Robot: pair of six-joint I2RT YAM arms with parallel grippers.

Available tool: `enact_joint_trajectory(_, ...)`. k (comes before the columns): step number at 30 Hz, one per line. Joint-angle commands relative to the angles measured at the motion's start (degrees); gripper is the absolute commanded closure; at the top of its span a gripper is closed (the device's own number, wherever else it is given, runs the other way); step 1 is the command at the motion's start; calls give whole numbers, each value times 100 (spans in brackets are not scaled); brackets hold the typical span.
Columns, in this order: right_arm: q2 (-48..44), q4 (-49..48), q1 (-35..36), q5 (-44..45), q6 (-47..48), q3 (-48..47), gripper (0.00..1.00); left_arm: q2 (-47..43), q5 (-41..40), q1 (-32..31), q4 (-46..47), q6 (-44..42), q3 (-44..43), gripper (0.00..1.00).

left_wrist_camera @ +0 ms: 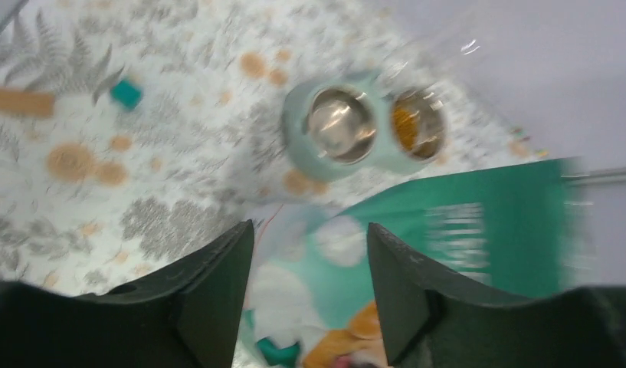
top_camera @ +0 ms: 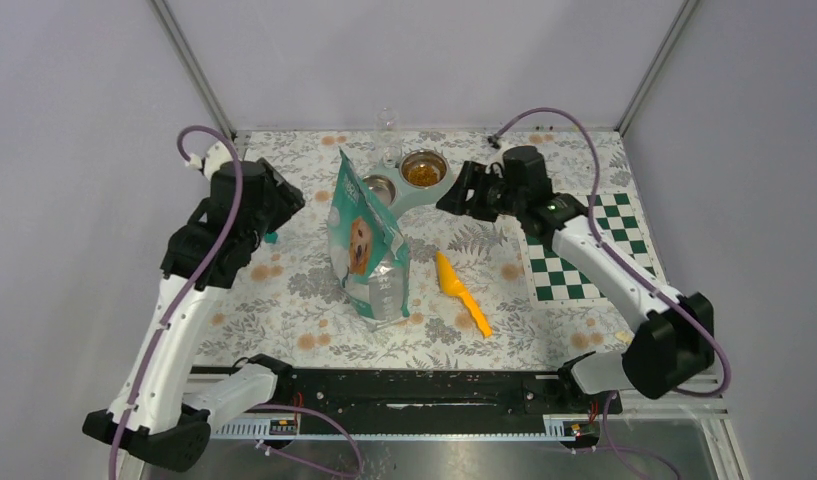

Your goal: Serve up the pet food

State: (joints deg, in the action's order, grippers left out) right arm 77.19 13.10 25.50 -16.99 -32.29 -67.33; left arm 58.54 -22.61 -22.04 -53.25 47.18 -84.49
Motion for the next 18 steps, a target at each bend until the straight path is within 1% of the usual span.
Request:
enact_joint_trajectory(1,550,-266,407,-409,-253,-271,30,-284,968,498,250,-217,1240,48)
enact_joint_trajectory(3,844,-370,565,-542,-337,-255,31,-415,1524,574,687,-219,1938,52)
enact_joint_trajectory(5,1109,-551,705,-677,-465,-219,32,-510,1857,611,961,-105,2501,52)
enact_joint_trajectory(7,1372,-803,850,-875,-574,-169,33,-587,2107,605,1271,-90,2915,50)
enact_joint_trajectory(10,1672,-1175,1070,-1121,-730,-83,36,-662,2334,605,1690,-123,3401,49)
enact_joint_trajectory(13,1669,-1250,1333,-1137,-657,118,38,-692,3099,589,2011,-250,3707,51)
enact_joint_trajectory(15,1541,-1255,1544,-1013,-545,295,38,-772,3373,543,2104,-189,3894,55)
enact_joint_trajectory(18,1434,-1249,1769,-950,-553,535,39,-1051,3470,385,2172,37,4208,60)
